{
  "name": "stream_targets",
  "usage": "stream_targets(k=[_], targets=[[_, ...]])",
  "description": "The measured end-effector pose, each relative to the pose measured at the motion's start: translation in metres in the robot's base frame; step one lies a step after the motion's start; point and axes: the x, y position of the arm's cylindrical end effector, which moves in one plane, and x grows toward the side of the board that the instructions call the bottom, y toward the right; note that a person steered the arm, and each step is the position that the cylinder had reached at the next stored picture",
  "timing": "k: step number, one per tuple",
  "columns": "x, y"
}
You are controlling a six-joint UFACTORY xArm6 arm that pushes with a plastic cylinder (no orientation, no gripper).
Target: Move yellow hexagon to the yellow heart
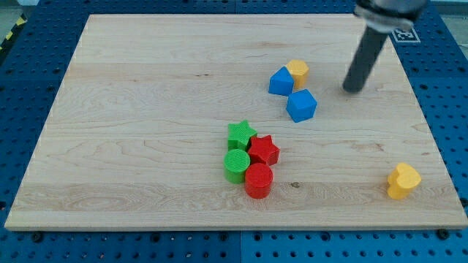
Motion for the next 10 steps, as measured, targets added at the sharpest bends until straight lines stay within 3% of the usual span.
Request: stream_targets(k=[1, 2, 3, 8, 10], targets=[[-0.067, -0.035], [-0.068, -0.106], [-0.03, -0.121], [0.082, -0.045], [0.087, -0.001]])
